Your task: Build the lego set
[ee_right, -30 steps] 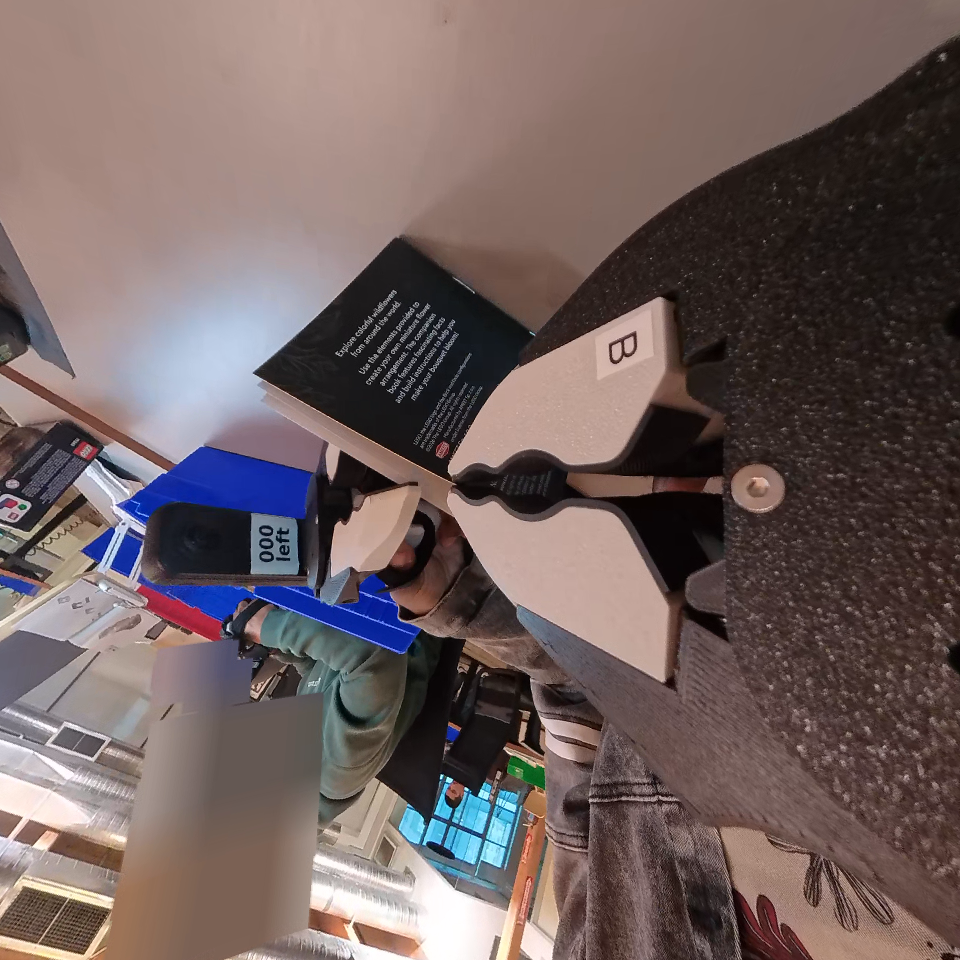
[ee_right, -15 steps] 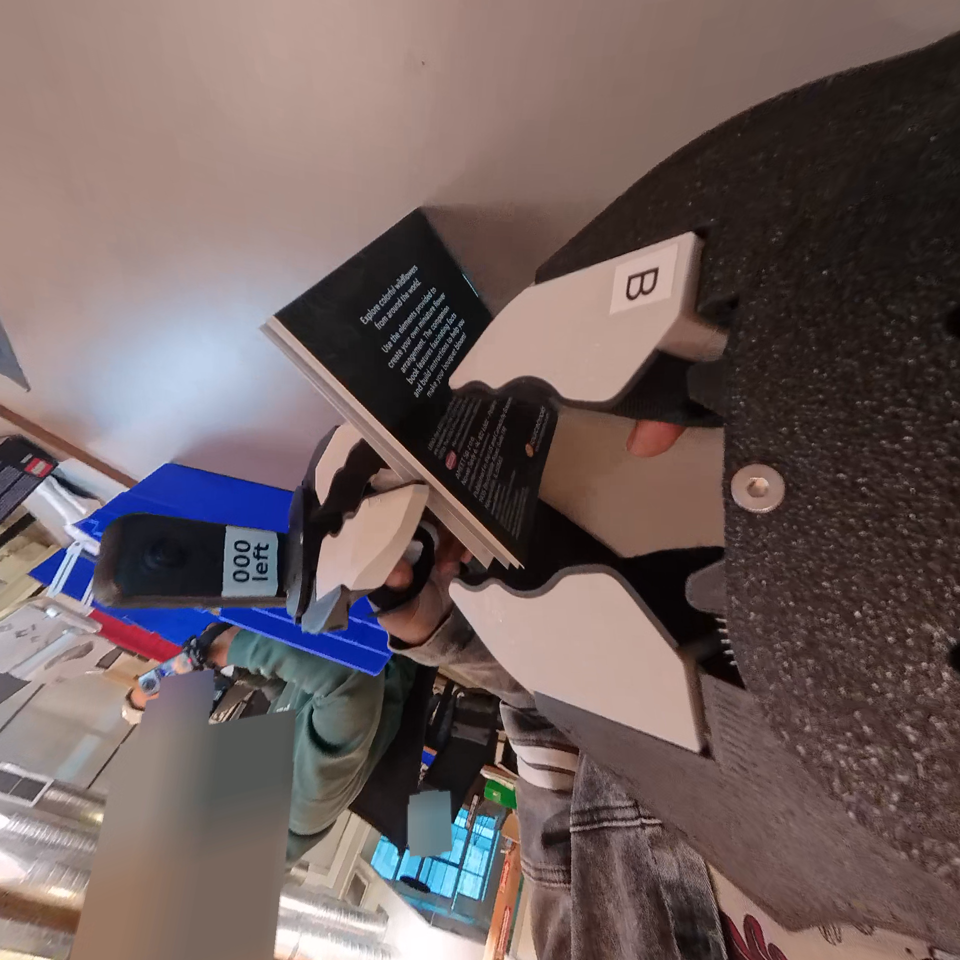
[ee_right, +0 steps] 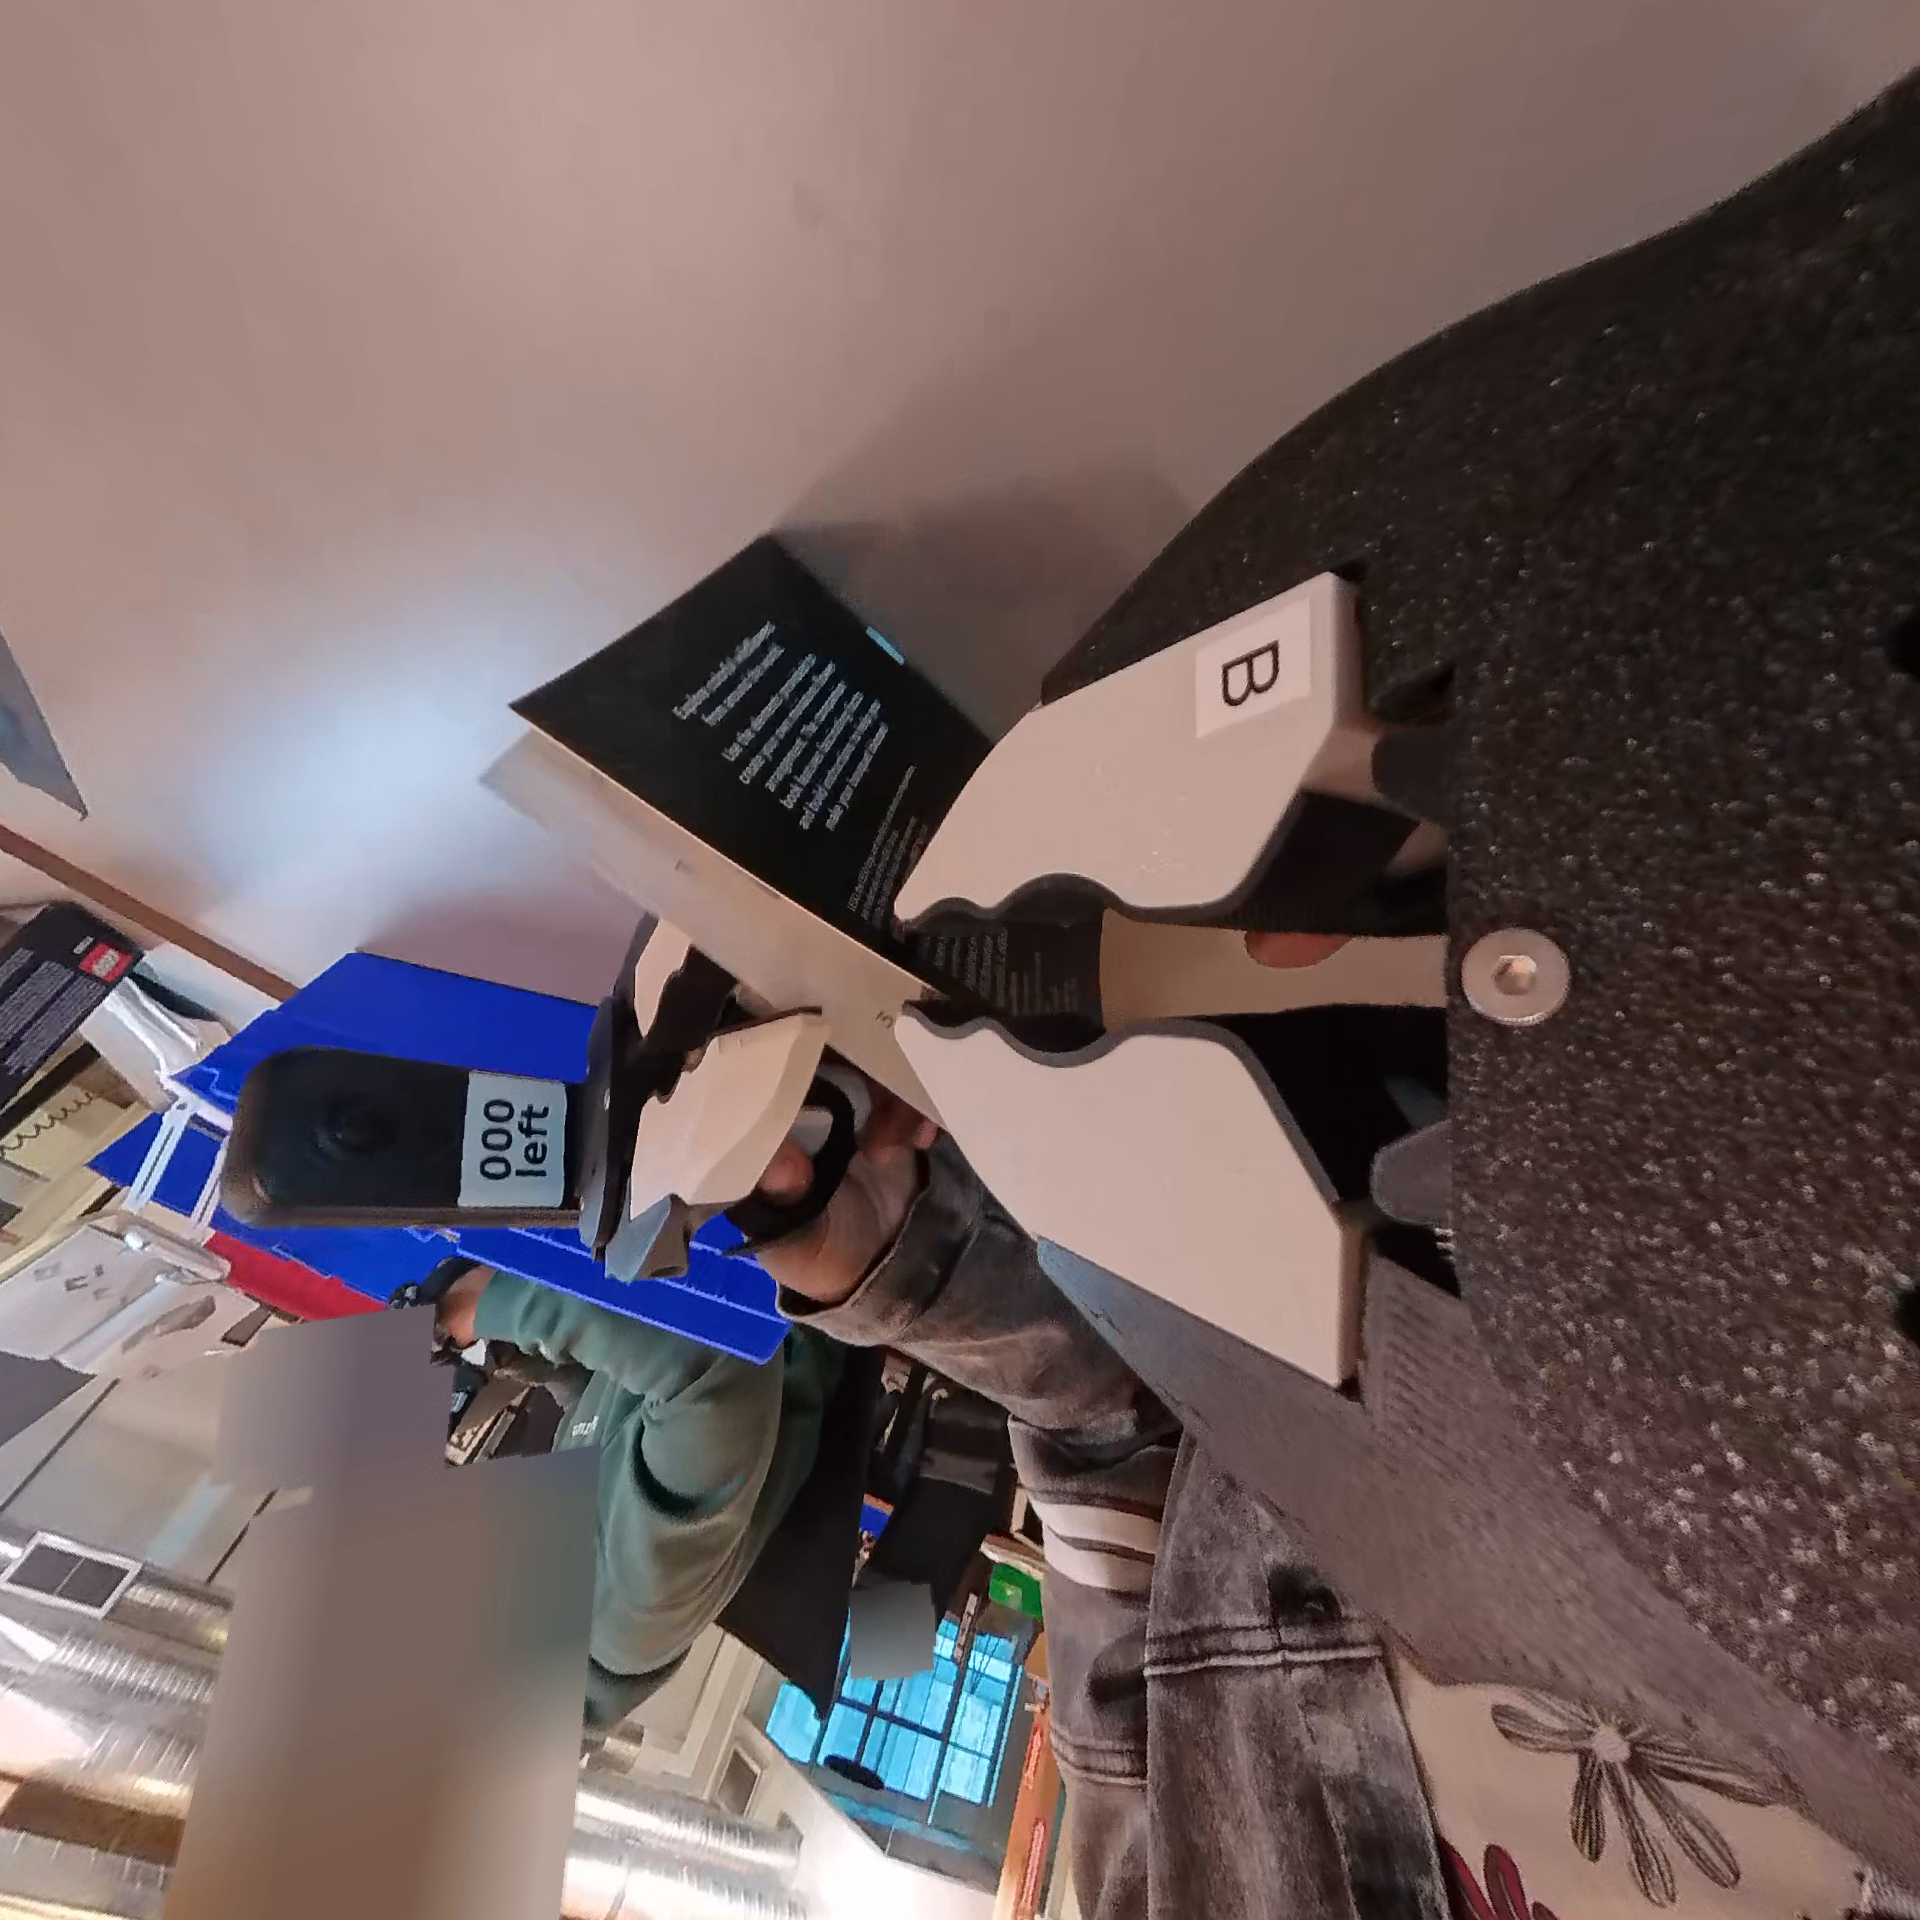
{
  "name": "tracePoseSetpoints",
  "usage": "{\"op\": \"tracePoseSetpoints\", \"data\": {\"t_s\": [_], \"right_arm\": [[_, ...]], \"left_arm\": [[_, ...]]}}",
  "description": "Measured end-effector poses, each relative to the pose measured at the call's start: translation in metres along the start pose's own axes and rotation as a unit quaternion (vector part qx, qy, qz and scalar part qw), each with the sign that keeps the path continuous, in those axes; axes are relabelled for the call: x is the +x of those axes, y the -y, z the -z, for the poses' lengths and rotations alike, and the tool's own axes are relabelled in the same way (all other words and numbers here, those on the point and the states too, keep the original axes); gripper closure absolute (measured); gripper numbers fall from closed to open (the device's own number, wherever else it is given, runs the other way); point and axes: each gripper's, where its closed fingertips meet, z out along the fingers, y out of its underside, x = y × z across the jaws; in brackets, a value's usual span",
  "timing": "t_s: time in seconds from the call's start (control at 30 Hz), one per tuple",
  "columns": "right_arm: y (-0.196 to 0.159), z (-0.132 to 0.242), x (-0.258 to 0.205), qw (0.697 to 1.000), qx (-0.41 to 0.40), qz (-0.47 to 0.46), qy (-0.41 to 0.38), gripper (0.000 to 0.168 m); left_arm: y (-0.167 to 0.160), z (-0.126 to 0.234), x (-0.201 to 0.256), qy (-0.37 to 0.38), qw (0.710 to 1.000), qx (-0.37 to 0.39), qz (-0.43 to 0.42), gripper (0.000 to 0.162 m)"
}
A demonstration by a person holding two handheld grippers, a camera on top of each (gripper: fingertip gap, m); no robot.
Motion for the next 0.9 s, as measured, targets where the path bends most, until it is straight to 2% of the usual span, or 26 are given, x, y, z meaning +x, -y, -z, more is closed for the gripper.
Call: {"op": "tracePoseSetpoints", "data": {"t_s": [0.17,0.23,0.3,0.37,0.43,0.47,0.53,0.6,0.63,0.67,0.7,0.77,0.83,0.9], "right_arm": [[-0.005,0.018,0.022,0.999,-0.01,0.014,-0.049,0.164],[-0.009,0.029,0.045,0.992,-0.021,0.04,-0.121,0.164],[-0.013,0.043,0.072,0.967,-0.047,0.1,-0.229,0.161],[-0.015,0.051,0.087,0.93,-0.074,0.175,-0.315,0.148],[-0.012,0.055,0.094,0.879,-0.099,0.261,-0.385,0.136],[-0.007,0.055,0.095,0.845,-0.108,0.315,-0.418,0.129],[0.004,0.054,0.09,0.756,-0.119,0.434,-0.476,0.118],[0.011,0.045,0.076,0.661,-0.126,0.551,-0.494,0.12],[0.012,0.039,0.068,0.623,-0.127,0.598,-0.488,0.13],[0.008,0.029,0.06,0.608,-0.129,0.633,-0.462,0.139],[-0.003,0.016,0.053,0.627,-0.135,0.647,-0.412,0.152],[-0.028,-0.004,0.045,0.732,-0.147,0.594,-0.298,0.164],[-0.031,-0.006,0.046,0.823,-0.151,0.492,-0.24,0.16],[-0.025,-0.005,0.041,0.883,-0.135,0.411,-0.182,0.146]], "left_arm": [[-0.008,0.012,-0.006,0.017,1.0,-0.004,-0.002,0.136],[-0.014,0.016,-0.011,0.032,0.999,-0.011,-0.004,0.138],[-0.016,0.02,-0.013,0.047,0.999,-0.009,-0.014,0.138],[-0.017,0.025,-0.019,0.084,0.996,-0.021,-0.036,0.14],[-0.018,0.028,-0.022,0.104,0.993,-0.03,-0.055,0.145],[-0.019,0.027,-0.021,0.099,0.993,-0.033,-0.055,0.147],[-0.023,0.024,-0.021,0.098,0.993,-0.048,-0.055,0.147],[-0.027,0.021,-0.02,0.092,0.992,-0.061,-0.055,0.148],[-0.027,0.019,-0.019,0.089,0.993,-0.061,-0.057,0.149],[-0.026,0.018,-0.018,0.089,0.992,-0.061,-0.06,0.15],[-0.027,0.016,-0.016,0.086,0.992,-0.063,-0.064,0.152],[-0.028,0.014,-0.016,0.082,0.992,-0.069,-0.067,0.154],[-0.028,0.013,-0.015,0.079,0.992,-0.069,-0.069,0.155],[-0.026,0.013,-0.014,0.073,0.993,-0.059,-0.071,0.155]]}}
